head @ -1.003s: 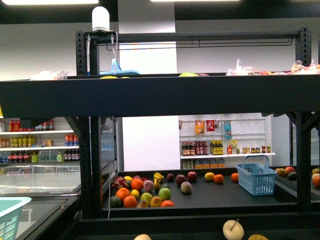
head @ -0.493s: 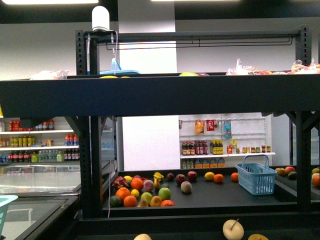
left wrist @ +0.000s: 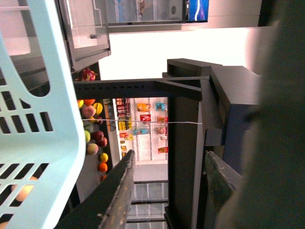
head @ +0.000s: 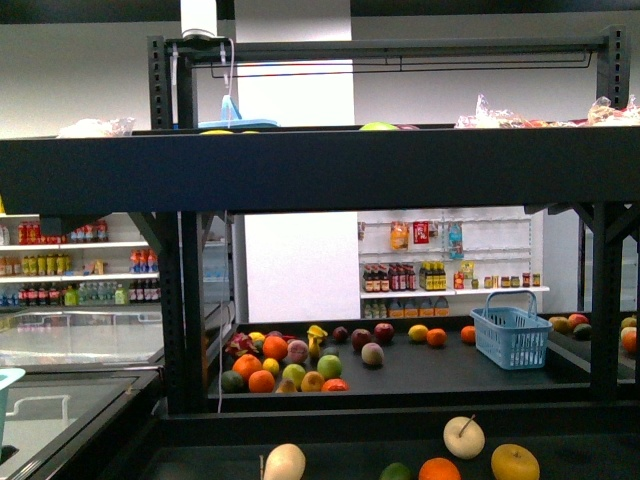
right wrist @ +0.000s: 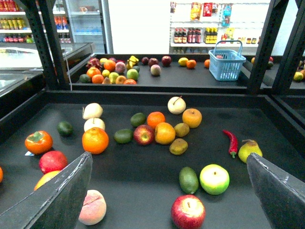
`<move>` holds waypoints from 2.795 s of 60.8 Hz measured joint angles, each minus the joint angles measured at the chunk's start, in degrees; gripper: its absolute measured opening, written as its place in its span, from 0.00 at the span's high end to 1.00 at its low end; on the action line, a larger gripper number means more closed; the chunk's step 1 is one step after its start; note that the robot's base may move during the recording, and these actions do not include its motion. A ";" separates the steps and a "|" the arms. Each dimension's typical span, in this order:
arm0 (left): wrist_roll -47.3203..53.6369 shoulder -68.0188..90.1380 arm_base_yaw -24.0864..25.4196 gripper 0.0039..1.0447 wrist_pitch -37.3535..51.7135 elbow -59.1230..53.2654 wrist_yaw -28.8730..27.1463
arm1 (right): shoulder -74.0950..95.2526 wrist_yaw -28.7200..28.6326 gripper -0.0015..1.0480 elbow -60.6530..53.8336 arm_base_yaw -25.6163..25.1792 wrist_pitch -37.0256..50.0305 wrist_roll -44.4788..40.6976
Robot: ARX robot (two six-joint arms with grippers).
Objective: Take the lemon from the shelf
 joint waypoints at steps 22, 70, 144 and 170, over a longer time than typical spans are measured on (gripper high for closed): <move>5.25 -6.60 2.64 0.07 -8.48 -3.45 2.43 | 0.00 0.02 0.07 0.00 0.00 0.00 0.00; 63.91 -62.69 -7.82 0.07 -65.35 -20.94 -16.31 | 0.00 0.02 0.07 0.00 0.00 0.00 0.00; 88.37 -111.73 -27.32 0.98 -57.48 -61.61 -23.17 | -0.04 0.02 0.07 0.00 0.00 0.00 0.00; 88.37 -114.12 -27.32 0.71 -57.51 -64.00 -23.17 | -0.04 0.02 0.07 0.00 0.00 0.00 0.00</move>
